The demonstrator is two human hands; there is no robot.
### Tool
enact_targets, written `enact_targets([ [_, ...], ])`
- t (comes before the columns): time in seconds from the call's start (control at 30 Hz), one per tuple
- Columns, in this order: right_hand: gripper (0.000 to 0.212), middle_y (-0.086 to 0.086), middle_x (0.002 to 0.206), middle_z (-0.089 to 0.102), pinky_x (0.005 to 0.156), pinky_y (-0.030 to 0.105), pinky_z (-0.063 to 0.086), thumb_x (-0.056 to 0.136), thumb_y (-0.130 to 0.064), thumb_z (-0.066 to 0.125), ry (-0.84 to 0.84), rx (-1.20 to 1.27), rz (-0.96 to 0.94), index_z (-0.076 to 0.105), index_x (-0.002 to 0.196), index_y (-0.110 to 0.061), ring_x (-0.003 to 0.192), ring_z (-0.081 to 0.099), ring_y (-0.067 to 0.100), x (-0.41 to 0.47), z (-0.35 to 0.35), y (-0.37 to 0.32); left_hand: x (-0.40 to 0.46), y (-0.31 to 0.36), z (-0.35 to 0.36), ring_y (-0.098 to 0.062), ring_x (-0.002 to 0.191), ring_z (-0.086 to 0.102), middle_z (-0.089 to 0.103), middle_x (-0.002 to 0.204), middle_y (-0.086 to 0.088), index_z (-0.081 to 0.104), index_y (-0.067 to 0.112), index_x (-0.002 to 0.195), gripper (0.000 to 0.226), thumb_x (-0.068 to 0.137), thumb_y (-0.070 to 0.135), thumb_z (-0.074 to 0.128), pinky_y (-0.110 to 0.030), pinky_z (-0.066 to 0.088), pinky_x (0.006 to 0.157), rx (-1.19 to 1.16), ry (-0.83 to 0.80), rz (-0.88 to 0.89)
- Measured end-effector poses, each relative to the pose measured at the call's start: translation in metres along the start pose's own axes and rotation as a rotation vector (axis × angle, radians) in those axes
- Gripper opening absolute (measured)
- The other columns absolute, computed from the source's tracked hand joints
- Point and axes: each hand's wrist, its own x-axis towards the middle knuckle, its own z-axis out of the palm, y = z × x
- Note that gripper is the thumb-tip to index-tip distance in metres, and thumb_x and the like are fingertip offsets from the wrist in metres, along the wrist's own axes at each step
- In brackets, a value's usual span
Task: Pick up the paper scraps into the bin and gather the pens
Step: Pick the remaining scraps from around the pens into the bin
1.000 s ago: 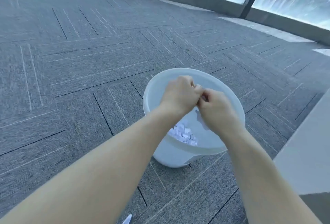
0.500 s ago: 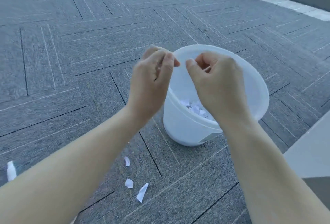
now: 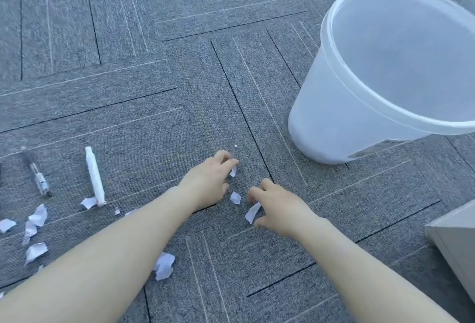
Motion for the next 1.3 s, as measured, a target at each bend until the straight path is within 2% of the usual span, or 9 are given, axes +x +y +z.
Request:
enact_targets([
  [0.13,0.015,0.001,0.102,0.040,0.070,0.036,0.048,0.090,-0.033,0.060,0.032,0.033,-0.015,0.056,0.096,-0.019,0.082,0.048,0.023,0.005,0.011,0.000,0.009,0.005,0.002,-0.021,0.100,0.051,0.038,0.111,0.002,0.050,0.020,0.108,0.024,0.090,0.032,0.059,-0.037,0.047,0.073,-0.012,0.053,0.052],
  [0.27,0.017,-0.005,0.085,0.049,0.069,0.039,0.047,0.095,-0.030,0.054,0.119,0.230,-0.021,0.049,0.084,-0.019,0.075,0.051,0.021,0.008,0.014,0.000,0.013,0.002,0.006,-0.022,0.090,0.053,0.042,0.094,0.003,0.044,0.020,0.086,0.014,0.094,0.024,0.054,-0.036,0.044,0.073,-0.029,0.027,0.077],
  [0.33,0.005,-0.002,0.080,0.057,0.066,0.039,0.047,0.096,-0.024,0.051,0.196,0.315,0.002,0.048,0.094,-0.021,0.074,0.052,0.025,0.011,0.013,-0.004,0.007,-0.006,0.005,-0.023,0.085,0.055,0.048,0.092,0.002,0.042,0.020,0.086,0.012,0.094,0.019,0.050,-0.039,0.047,0.074,-0.086,0.053,0.056],
  [0.43,0.023,0.006,0.090,0.064,0.067,0.041,0.049,0.096,-0.018,0.048,0.201,0.317,-0.012,0.044,0.118,-0.024,0.077,0.055,0.028,0.017,0.016,-0.016,-0.013,-0.026,0.007,-0.022,0.080,0.054,0.048,0.091,0.004,0.045,0.020,0.092,0.006,0.094,0.020,0.051,-0.037,0.046,0.073,-0.191,0.199,0.021],
  [0.6,0.019,0.005,0.103,0.058,0.065,0.038,0.046,0.100,-0.026,0.046,0.216,0.125,-0.064,0.045,0.117,-0.017,0.087,0.060,0.031,0.026,0.030,-0.034,-0.031,-0.038,0.016,-0.018,0.093,0.054,0.045,0.113,0.003,0.047,0.026,0.123,0.048,0.083,0.046,0.063,-0.034,0.047,0.074,-0.067,0.120,0.011],
  [0.77,0.010,0.006,0.099,0.060,0.068,0.038,0.043,0.100,-0.020,0.043,0.201,0.203,-0.002,0.050,0.102,-0.013,0.088,0.058,0.029,0.030,0.030,-0.037,-0.021,-0.016,0.022,-0.020,0.093,0.052,0.046,0.101,0.002,0.054,0.023,0.098,0.014,0.091,0.036,0.054,-0.036,0.046,0.067,-0.005,0.115,0.055],
  [0.97,0.017,0.000,0.077,0.059,0.053,0.030,0.037,0.097,-0.022,0.049,0.436,0.668,0.289,0.055,0.087,-0.010,0.064,0.049,0.015,0.048,0.005,-0.027,-0.041,-0.040,0.017,-0.021,0.070,0.052,0.052,0.074,0.002,0.047,0.014,0.074,0.018,0.088,0.015,0.057,-0.031,0.039,0.062,-0.308,0.271,-0.098],
  [1.13,0.004,0.000,0.078,0.060,0.054,0.028,0.040,0.086,-0.014,0.056,0.419,0.581,0.281,0.053,0.089,-0.012,0.062,0.049,0.013,0.084,-0.023,-0.026,-0.076,-0.078,0.012,-0.024,0.058,0.056,0.064,0.071,-0.004,0.043,0.019,0.086,0.014,0.089,0.006,0.045,-0.040,0.048,0.056,-0.289,0.287,-0.203],
  [1.3,0.025,-0.001,0.078,0.054,0.049,0.028,0.034,0.091,-0.026,0.058,0.340,0.392,0.252,0.040,0.107,-0.020,0.065,0.051,0.014,0.101,-0.035,-0.029,-0.092,-0.090,0.018,-0.022,0.065,0.057,0.062,0.074,-0.001,0.045,0.022,0.085,0.017,0.089,0.006,0.043,-0.041,0.049,0.061,-0.283,0.294,-0.212],
])
